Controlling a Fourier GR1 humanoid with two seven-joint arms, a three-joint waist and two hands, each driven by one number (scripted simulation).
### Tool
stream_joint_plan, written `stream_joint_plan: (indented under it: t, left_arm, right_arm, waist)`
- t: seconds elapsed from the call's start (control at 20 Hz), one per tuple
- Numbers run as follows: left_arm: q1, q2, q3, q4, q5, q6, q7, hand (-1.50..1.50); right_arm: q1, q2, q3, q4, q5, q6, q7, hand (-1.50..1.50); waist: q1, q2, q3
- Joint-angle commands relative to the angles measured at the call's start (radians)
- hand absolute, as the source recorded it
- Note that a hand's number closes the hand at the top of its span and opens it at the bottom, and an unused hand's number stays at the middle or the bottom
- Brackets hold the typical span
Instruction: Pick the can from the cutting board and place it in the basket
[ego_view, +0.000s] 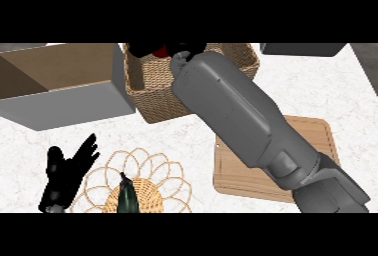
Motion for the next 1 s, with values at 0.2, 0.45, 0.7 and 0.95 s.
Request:
stream_joint_plan:
  t: [0.2,0.45,0.7,0.95]
  left_arm:
    - [-0.005,-0.009,-0.004,0.037,-0.005,-0.006,0.04,0.0]
    - [0.02,-0.002,0.013,0.065,-0.004,-0.019,-0.016,0.0]
    - [0.023,0.016,0.033,-0.009,0.021,-0.031,0.038,0.0]
    - [0.073,0.015,0.041,0.051,0.031,-0.068,-0.022,0.0]
  right_arm:
    - [0.031,0.001,-0.021,0.113,-0.142,-0.066,-0.194,1.5]
    - [-0.009,-0.021,0.031,0.316,0.019,-0.029,-0.117,1.5]
    - [-0.033,-0.047,0.013,0.378,0.034,0.041,-0.223,-1.5]
    - [-0.051,-0.045,-0.042,0.37,0.022,0.028,-0.272,-1.5]
  waist:
    - [-0.012,0.0,-0.008]
    - [-0.029,-0.003,-0.009]
    - [-0.023,-0.002,-0.008]
    - [-0.025,-0.004,-0.008]
